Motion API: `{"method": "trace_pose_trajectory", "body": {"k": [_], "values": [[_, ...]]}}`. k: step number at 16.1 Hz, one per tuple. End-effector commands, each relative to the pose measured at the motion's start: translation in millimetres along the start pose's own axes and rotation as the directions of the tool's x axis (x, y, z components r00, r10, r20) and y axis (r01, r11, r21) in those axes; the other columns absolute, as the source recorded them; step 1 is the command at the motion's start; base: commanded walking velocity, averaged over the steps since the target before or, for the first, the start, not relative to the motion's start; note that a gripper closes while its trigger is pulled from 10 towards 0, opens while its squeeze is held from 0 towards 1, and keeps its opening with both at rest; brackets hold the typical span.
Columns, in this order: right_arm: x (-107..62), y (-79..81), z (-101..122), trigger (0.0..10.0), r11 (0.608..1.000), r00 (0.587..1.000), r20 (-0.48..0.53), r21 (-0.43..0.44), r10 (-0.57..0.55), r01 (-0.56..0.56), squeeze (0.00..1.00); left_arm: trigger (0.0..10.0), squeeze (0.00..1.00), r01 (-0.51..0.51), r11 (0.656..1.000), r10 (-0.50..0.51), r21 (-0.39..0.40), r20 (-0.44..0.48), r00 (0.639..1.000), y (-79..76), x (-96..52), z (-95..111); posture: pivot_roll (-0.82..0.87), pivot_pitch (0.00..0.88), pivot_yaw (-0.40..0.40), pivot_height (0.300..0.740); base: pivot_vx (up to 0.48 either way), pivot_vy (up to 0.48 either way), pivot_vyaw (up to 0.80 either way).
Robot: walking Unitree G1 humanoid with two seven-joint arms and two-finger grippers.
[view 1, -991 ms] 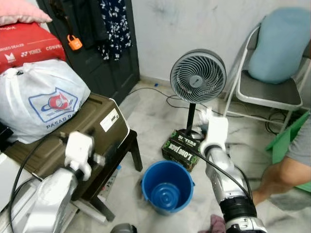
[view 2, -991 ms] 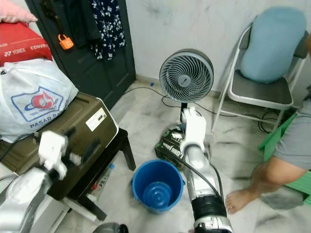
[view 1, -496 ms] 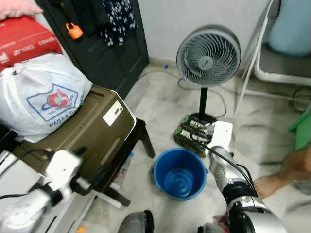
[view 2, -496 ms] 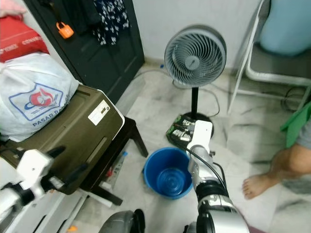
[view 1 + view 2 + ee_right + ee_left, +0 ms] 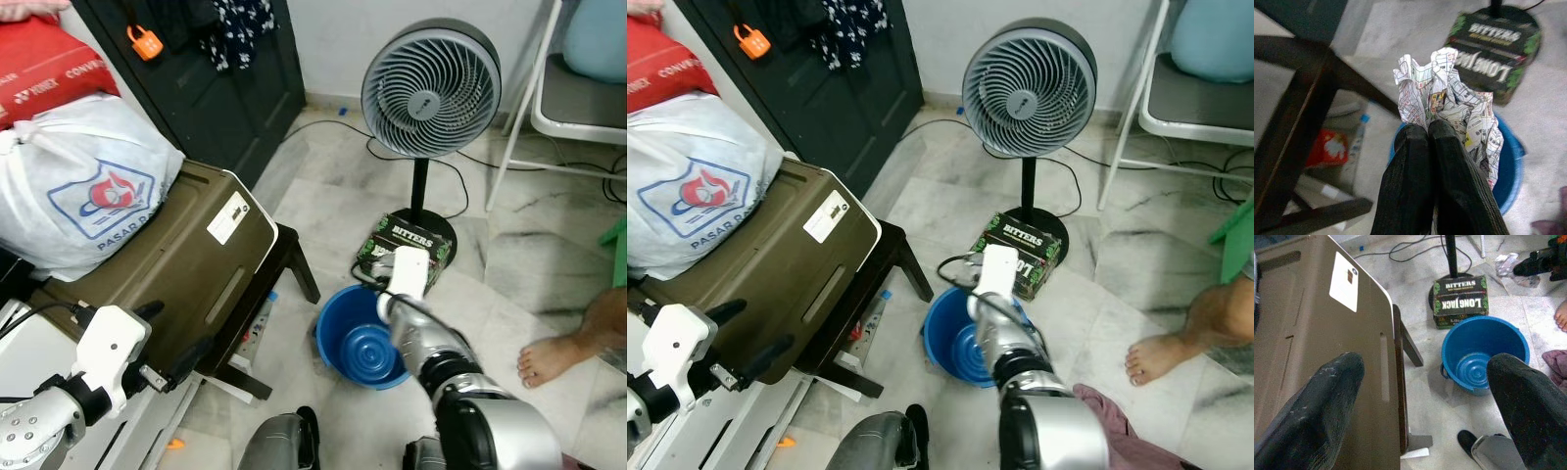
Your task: Clean up the room
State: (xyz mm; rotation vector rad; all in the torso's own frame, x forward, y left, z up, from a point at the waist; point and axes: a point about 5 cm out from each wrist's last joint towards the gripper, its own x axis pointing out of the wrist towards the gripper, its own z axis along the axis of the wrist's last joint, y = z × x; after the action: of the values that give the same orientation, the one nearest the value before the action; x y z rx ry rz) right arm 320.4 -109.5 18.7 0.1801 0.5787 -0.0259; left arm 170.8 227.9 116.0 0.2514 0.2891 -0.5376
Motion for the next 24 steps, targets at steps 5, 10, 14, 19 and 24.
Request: {"method": "trace_pose_trajectory", "body": {"k": [5,10,14,19,24], "values": [[-0.5,25.1,2,10.0,0.995,0.996,0.015,-0.034,0.092,-0.091,0.00,10.0,0.00,-0.016,1.000,0.016,0.002,-0.026,1.000,0.9,-4.6,-1,0.25,0.207,0.197,0.740,0.000,0.000,0.00],[0.0,22.1,3,10.0,0.994,0.994,0.025,-0.021,0.107,-0.107,1.00,10.0,0.00,-0.021,1.000,0.021,0.000,-0.022,1.000,0.0,-1.7,0,0.25,0.209,0.193,0.740,0.000,0.000,0.00],[0.4,20.3,5,10.0,0.994,0.994,0.032,-0.029,0.103,-0.102,1.00,10.0,0.00,-0.026,1.000,0.026,-0.001,-0.015,1.000,-1.2,0.1,1,0.25,0.208,0.191,0.740,0.000,0.000,0.00],[0.7,19.4,9,10.0,0.994,0.993,0.050,-0.017,0.109,-0.108,1.00,10.0,0.00,-0.033,0.999,0.033,0.002,-0.013,0.999,-1.0,2.8,0,0.24,0.203,0.187,0.740,0.000,0.000,0.00],[-4.3,-3.0,13,10.0,0.993,0.986,0.115,-0.014,0.118,-0.117,1.00,10.0,0.00,-0.051,0.999,0.052,-0.014,0.058,0.997,-1.8,27.4,4,0.15,0.161,0.149,0.740,0.000,0.000,0.00]]}}
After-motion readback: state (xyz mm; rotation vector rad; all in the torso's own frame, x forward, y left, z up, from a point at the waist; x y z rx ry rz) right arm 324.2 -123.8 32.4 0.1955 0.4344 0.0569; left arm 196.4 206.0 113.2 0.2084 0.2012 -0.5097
